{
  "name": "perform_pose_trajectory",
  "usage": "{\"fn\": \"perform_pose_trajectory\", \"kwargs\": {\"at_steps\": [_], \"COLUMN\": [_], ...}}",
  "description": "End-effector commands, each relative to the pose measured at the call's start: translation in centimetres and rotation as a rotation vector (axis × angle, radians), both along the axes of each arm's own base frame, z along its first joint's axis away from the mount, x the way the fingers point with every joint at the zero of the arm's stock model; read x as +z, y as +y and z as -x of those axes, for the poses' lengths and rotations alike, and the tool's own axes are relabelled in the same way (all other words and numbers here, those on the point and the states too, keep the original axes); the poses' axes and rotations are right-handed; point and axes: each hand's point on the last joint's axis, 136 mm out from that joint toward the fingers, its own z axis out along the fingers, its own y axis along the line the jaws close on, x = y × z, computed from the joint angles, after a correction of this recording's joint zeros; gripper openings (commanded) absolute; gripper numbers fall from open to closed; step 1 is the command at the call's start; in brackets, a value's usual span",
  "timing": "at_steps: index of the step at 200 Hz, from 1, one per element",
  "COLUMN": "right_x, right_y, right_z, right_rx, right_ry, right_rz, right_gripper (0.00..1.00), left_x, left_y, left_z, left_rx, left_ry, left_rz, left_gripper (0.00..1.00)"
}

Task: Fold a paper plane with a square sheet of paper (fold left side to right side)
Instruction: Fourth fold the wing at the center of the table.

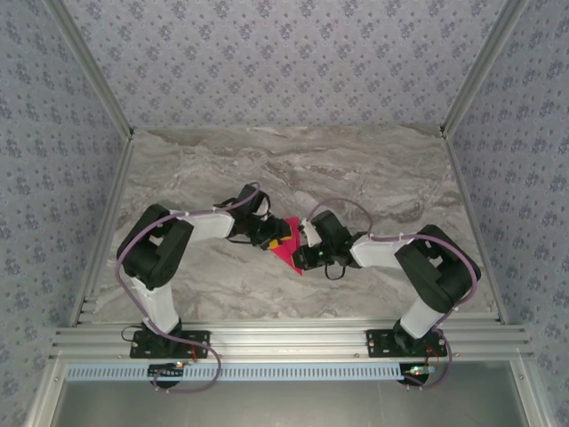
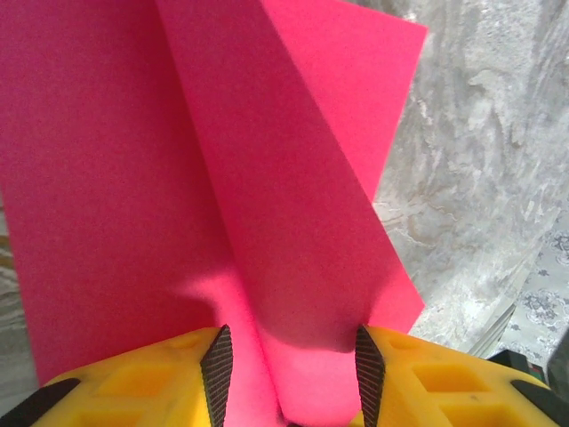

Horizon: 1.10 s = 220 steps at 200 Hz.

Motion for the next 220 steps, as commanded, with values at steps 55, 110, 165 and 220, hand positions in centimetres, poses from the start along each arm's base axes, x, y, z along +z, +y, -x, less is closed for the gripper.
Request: {"fn": "perform_pose_trajectory", "kwargs": {"at_steps": [55, 110, 165, 220], "right_x": [0.5, 4.4, 4.9, 4.6], "right_y": [-0.2, -1.0, -2.4, -0.9], "right_z": [-0.1, -1.9, -4.7, -6.2], "right_rx": [-0.016, -0.066, -0.157, -0.165], "right_ry": [0.041, 0.024, 0.065, 0.11], "right_rz": [-0.035, -0.151, -0.225, -0.284], "right_gripper": [0.23, 0.4, 0.42, 0.38], "left_x": [-1.1, -1.2, -1.0, -1.0], "left_y": [0.4, 0.6, 0.6, 0.6], "left_z": [0.3, 0.3, 0.3, 0.3], "left_rx": [-0.016, -0.012, -0.011, -0.01], "left_ry": [0.012, 0.011, 0.006, 0.005], "left_rz": [-0.064, -0.07, -0.066, -0.065], "left_gripper": [0.43, 0.43, 0.43, 0.43]}}
